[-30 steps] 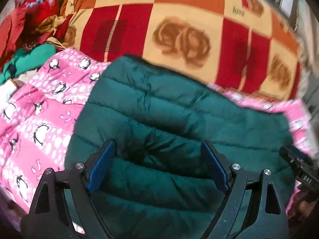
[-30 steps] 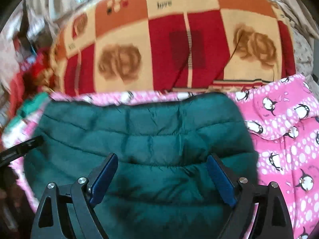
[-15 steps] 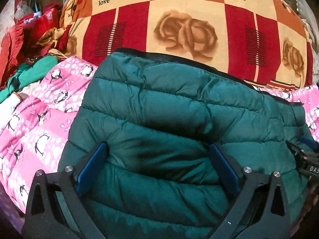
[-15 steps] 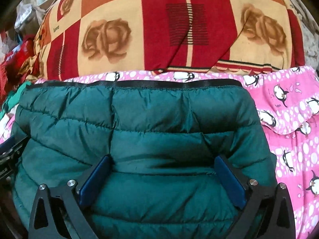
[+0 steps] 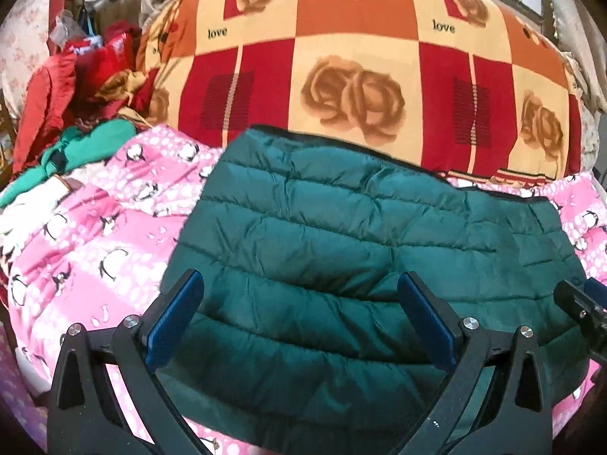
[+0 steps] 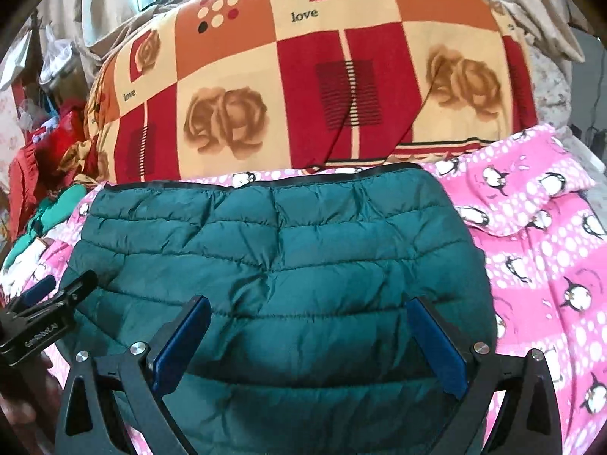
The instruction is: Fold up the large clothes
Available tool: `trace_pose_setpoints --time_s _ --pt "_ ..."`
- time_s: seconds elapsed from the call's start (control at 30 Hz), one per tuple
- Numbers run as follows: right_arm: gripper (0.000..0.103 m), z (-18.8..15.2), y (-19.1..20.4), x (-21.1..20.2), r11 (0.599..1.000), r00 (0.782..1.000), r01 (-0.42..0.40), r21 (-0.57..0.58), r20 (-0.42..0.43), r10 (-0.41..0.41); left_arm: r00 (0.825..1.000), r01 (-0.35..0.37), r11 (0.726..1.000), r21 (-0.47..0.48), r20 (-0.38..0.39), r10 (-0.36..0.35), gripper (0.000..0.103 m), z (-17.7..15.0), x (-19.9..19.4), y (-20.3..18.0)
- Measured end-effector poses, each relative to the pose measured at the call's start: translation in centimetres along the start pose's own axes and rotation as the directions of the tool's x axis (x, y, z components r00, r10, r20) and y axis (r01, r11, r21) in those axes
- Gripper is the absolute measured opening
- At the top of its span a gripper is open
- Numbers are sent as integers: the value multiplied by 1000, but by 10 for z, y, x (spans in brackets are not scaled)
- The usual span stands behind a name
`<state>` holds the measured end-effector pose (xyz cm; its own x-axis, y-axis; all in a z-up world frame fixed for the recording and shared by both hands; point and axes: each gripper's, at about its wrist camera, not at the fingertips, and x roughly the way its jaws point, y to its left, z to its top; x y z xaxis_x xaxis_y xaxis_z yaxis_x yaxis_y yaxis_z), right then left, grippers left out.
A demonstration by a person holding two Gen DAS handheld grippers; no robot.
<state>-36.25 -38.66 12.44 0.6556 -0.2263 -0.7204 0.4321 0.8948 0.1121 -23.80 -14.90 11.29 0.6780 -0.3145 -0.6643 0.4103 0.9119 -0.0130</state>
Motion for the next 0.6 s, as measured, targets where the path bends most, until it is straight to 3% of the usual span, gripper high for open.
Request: trace_pose_setpoints --time_s 0.17,0.6 --pt "103 -3 9 -12 1000 999 22 -10 29 -22 999 -13 1000 17 40 12 102 -1 -16 -4" --pt "103 -11 12 -15 999 999 35 3 30 -35 1000 -5 1000 17 25 5 102 -9 -24 -10"
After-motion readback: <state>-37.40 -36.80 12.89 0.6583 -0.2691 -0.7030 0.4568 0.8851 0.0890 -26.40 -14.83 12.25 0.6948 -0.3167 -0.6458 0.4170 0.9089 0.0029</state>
